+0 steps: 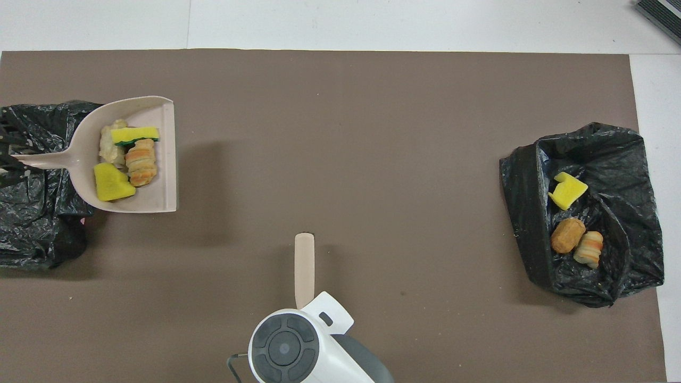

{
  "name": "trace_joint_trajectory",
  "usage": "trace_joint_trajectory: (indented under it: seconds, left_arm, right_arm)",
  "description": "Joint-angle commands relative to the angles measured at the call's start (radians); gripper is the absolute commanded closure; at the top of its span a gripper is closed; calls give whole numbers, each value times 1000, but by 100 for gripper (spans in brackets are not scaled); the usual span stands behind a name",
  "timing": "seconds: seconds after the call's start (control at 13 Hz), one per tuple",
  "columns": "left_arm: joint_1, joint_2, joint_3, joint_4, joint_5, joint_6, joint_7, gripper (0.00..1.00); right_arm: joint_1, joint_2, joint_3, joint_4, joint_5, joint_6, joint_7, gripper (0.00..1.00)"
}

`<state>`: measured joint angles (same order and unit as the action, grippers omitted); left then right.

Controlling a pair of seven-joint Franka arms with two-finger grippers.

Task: Sweep and dump trash in bin
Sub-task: 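Tip the dustpan with the left gripper to dump trash into the bag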

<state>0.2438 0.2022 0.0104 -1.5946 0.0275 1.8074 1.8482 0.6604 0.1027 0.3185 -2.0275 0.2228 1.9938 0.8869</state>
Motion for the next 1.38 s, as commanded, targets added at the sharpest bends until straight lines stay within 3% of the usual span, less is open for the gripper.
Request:
trace_joint_trajectory:
  seconds: [0.0, 0.23, 0.54, 1.0, 1.23, 1.31]
  left_arm:
    - [115, 40, -12, 94, -5, -27, 135, 100]
    - [175, 40, -6, 108, 75, -4, 141, 100]
    - [157, 34, -3, 104, 352, 113, 74, 100]
    - [123, -46, -4, -66, 739, 288, -203, 100]
    - [78, -55, -4, -74, 900, 288, -287, 100]
    - [74, -61, -4, -82, 964, 283, -291, 100]
  right_arm:
    - [7, 6, -1, -46, 24, 37, 7, 100]
    - [19, 8, -2, -85, 24, 72, 0, 100]
    - [19, 25, -2, -89, 24, 111, 0, 100]
    - [8, 28, -2, -106, 59, 148, -91, 100]
    - [1, 37, -4, -103, 61, 152, -85, 64]
    - [-1, 37, -4, -103, 61, 152, -92, 63]
